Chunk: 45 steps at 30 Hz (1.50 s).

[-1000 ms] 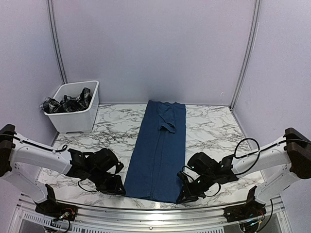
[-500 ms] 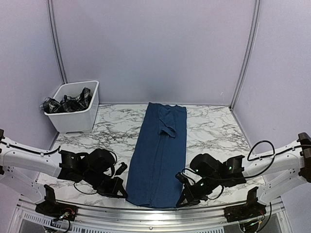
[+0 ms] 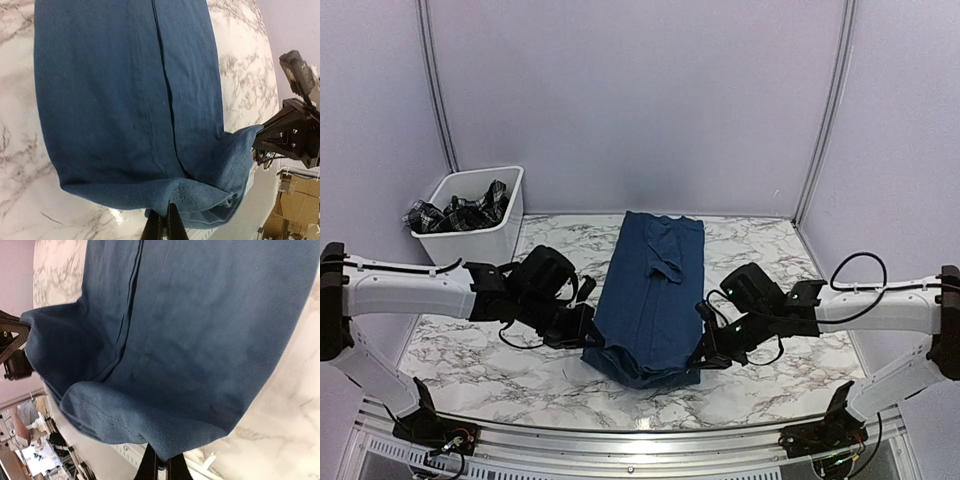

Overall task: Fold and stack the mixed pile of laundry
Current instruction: Fold the rectangle-folded T-shirt at the center of the board.

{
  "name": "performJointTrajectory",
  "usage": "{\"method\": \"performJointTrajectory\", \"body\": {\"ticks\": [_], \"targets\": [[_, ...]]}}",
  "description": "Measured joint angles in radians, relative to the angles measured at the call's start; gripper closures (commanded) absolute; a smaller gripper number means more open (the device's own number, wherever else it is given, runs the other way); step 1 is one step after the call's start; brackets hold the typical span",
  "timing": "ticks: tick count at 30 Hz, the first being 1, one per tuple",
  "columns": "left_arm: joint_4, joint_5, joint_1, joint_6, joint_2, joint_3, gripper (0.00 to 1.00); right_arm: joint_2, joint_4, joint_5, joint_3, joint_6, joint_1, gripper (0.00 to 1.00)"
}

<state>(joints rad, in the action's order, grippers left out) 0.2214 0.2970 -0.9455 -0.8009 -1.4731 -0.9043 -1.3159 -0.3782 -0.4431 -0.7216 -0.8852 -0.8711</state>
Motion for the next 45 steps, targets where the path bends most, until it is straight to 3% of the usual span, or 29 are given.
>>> {"method": "performJointTrajectory", "body": {"ticks": [17, 27, 37, 38, 43, 45], "targets": [[0.042, 0.032, 0.282, 0.186, -0.39, -0.45, 1.0, -0.366, -0.063, -0.037, -0.365, 0.286, 0.381, 1.0], [0.06, 0.089, 0.356, 0.23, -0.622, -0.706, 1.0, -0.572, -0.102, -0.076, -0.587, 0.37, 0.477, 1.0], [0.075, 0.115, 0.386, 0.245, -0.724, -0.784, 0.99, -0.665, -0.111, -0.093, -0.632, 0.393, 0.51, 1.0], [0.075, 0.117, 0.389, 0.245, -0.729, -0.787, 0.93, -0.672, -0.111, -0.092, -0.633, 0.394, 0.51, 0.97], [0.08, 0.132, 0.407, 0.253, -0.771, -0.822, 0.45, -0.703, -0.14, -0.094, -0.658, 0.417, 0.523, 0.57], [0.089, 0.131, 0.418, 0.257, -0.771, -0.82, 0.35, -0.71, -0.176, -0.086, -0.704, 0.447, 0.534, 0.48]]}}
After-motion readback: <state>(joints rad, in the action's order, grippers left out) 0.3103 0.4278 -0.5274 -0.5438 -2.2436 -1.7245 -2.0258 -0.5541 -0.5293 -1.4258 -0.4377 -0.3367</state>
